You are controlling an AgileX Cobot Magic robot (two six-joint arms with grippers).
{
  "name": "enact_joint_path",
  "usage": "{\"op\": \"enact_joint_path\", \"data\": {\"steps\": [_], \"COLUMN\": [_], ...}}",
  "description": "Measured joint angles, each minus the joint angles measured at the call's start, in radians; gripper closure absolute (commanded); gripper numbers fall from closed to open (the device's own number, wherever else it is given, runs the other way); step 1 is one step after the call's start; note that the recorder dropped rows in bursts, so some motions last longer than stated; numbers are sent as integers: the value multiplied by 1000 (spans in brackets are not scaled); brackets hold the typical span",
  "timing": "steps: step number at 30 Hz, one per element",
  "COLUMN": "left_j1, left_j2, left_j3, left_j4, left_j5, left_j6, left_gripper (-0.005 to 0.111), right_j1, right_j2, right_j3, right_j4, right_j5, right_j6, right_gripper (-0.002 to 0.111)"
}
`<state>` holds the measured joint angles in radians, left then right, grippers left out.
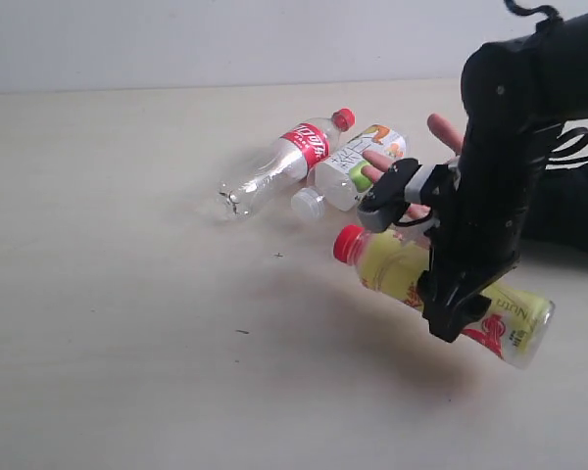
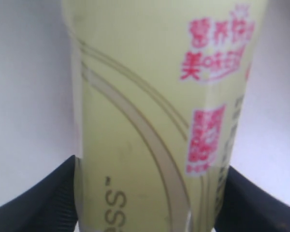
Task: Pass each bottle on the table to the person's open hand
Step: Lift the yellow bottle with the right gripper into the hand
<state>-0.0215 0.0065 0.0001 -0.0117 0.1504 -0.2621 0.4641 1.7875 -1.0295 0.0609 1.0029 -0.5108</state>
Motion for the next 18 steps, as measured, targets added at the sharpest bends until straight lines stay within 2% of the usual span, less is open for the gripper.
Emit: {"op": "enact_joint_path", "data": {"steps": [9, 14, 18], "left_j1": [0, 0, 0], "left_j2": [0, 0, 0], "left_j3": [0, 0, 0], "left_j4": [0, 0, 0], "left_j5": [0, 0, 0], "left_j6": [0, 0, 0], "left_gripper": [107, 107, 107], "right_j1": [0, 0, -5], "right_j2": [-286, -392, -391], "right_j3": [-51, -187, -297], "right_j4": [68, -28, -84], "right_j5": [67, 65, 85], "right_j6": [107, 279, 374], "right_gripper": [108, 108, 108]}}
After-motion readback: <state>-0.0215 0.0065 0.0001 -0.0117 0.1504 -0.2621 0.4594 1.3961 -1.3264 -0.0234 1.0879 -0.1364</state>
